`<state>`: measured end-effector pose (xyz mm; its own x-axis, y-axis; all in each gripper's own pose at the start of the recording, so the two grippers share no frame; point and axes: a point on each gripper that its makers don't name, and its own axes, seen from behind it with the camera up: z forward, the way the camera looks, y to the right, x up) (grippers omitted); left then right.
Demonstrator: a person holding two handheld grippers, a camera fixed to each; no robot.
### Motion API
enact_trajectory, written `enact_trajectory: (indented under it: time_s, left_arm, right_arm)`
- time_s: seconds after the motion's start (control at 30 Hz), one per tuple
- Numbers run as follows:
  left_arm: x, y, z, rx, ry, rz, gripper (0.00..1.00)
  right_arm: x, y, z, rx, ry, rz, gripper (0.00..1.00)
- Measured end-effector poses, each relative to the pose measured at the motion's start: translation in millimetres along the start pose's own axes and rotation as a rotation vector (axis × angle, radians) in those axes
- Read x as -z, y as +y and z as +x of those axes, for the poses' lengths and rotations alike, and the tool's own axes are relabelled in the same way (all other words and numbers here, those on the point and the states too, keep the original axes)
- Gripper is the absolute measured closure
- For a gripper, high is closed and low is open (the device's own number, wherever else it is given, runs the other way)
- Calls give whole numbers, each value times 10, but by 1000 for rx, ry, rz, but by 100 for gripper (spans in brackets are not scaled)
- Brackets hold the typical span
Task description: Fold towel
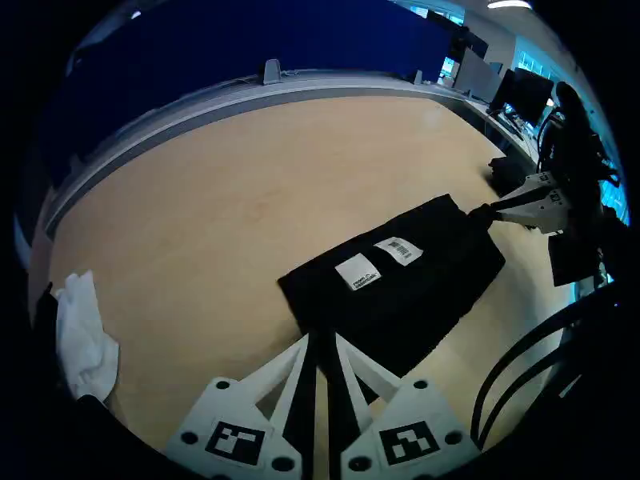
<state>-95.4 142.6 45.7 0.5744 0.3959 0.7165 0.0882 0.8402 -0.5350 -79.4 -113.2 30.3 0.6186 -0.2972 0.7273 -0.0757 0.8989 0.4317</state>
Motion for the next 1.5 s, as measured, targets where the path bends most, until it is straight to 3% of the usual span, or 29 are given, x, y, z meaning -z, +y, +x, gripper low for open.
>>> enact_trajectory:
  time_s: [0.2,0.5,0.63,0.8,0.9,1.0,1.27,1.5]
  left_arm:
    - [-49,-37,11,-4,-5,12,92]
    - [-83,-139,19,-22,-8,52,85]
    - [-66,-212,20,-20,-9,76,67]
    - [-23,-267,28,-4,-1,91,29]
    - [14,-284,39,6,10,98,14]
    - [63,-281,33,13,17,105,13]
    - [303,-190,-110,46,37,115,12]
    - [509,-99,-433,82,29,135,12]
  right_arm:
    - [-30,15,7,15,2,-7,86]
    - [-84,115,21,28,10,-50,75]
    - [-104,202,41,30,17,-81,56]
    - [-88,279,91,33,35,-110,19]
    - [-78,313,112,31,44,-123,10]
    - [-65,310,119,29,50,-123,0]
    - [53,198,-42,39,42,-96,0]
    - [199,69,-270,47,27,-81,0]
